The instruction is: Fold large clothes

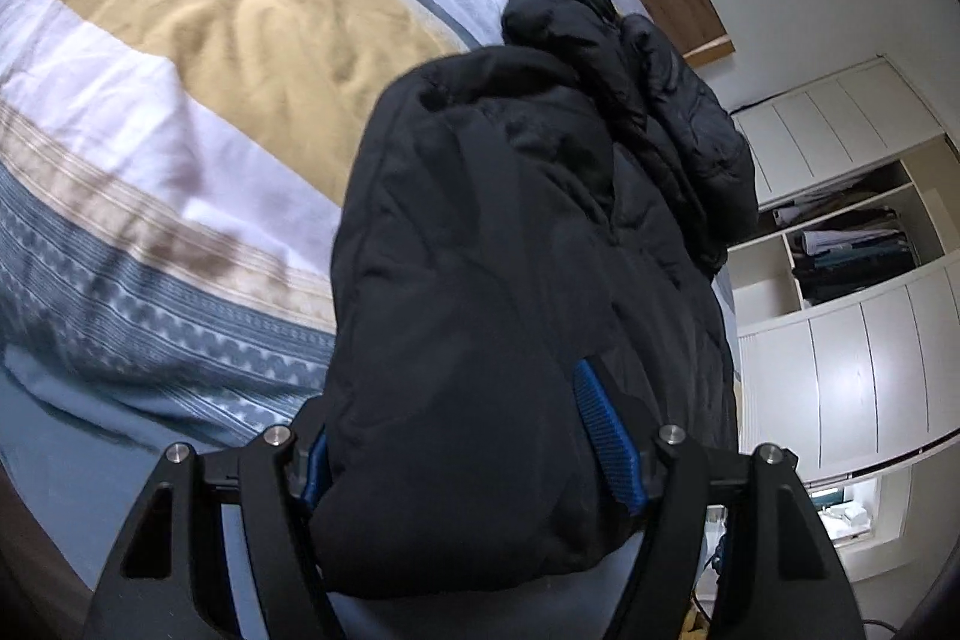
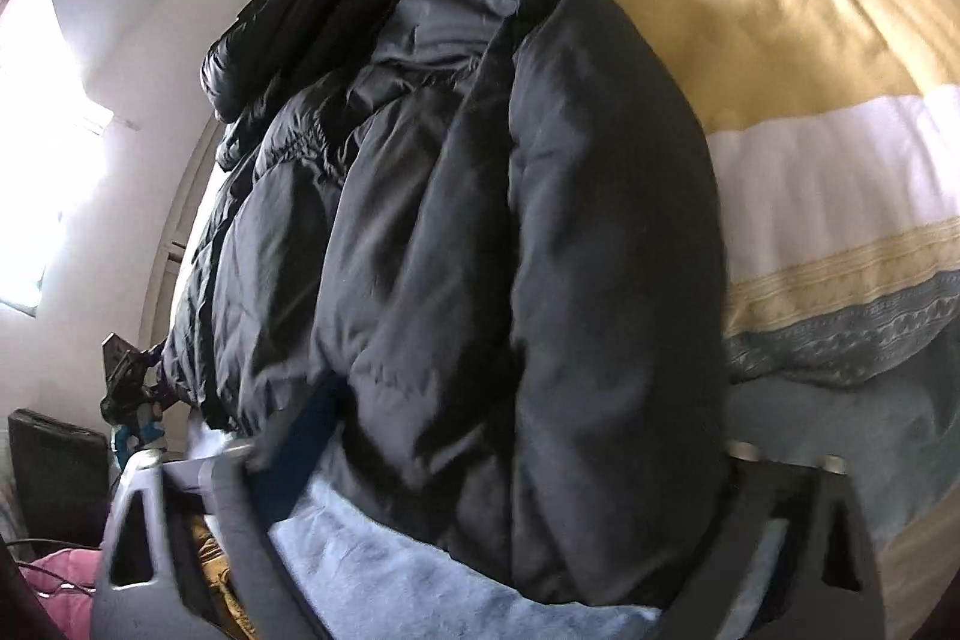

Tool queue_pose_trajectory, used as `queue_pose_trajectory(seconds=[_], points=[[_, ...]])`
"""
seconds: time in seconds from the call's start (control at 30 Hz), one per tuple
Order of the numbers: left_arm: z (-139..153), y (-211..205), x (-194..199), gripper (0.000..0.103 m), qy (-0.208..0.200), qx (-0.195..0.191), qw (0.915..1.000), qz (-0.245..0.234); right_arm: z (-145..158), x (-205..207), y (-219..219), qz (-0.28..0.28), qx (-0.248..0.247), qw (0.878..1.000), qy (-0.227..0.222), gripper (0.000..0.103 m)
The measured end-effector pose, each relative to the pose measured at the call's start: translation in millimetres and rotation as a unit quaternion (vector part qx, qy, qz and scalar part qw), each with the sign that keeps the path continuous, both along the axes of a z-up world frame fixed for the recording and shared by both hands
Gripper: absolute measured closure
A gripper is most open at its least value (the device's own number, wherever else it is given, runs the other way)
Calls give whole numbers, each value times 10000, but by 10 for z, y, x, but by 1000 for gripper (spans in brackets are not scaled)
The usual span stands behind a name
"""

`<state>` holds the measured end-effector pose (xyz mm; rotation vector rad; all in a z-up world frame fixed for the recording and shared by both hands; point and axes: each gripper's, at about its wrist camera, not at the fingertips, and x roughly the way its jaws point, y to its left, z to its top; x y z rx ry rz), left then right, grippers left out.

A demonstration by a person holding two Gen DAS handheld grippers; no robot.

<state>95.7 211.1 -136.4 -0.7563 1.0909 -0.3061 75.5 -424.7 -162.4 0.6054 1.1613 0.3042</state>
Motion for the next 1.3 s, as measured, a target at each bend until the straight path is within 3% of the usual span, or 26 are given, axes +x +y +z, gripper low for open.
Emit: queue_pose_trajectory(seconds=[0.07, 0.1, 0.13, 0.23, 0.3, 0.43, 0.6, 0.73, 0.97, 1.17, 1.3], points=[[-7, -41, 2, 37, -3, 57, 10000, -13, -19, -16, -17, 11, 105, 9999, -5, 54], [-3, -54, -2, 43, -13, 78, 10000, -9, -17, -20, -14, 21, 127, 9999, -17, 58], [3, -67, -1, 58, -8, 65, 10000, -6, -5, -22, 2, 47, 146, 9999, -49, 64], [73, -89, -6, 88, -39, 3, 10000, -4, 77, -9, 67, 199, 206, 9994, -216, 80], [213, -144, 8, 93, -179, 122, 9997, -87, 188, 11, 145, 322, 195, 9986, -381, 86], [591, -221, 61, 94, -552, 109, 9982, -198, 530, 54, 194, 386, 305, 9951, -854, 89], [1135, -228, 313, 94, -999, -179, 9947, -143, 1002, 212, 61, 157, 583, 9868, -1503, 90], [1480, -141, 605, 94, -1345, -670, 9886, 48, 1378, 443, -106, -204, 862, 9755, -2012, 90], [1881, 106, 1433, 94, -1862, -1658, 9663, 635, 1804, 1137, -494, -949, 1434, 9503, -2595, 90], [1991, 40, 2358, 94, -1946, -1704, 9621, 867, 1958, 1950, -642, -1540, 1592, 9365, -2719, 90], [2043, -104, 3190, 94, -1867, -1241, 9698, 959, 1950, 2664, -638, -1886, 1294, 9379, -2609, 90]])
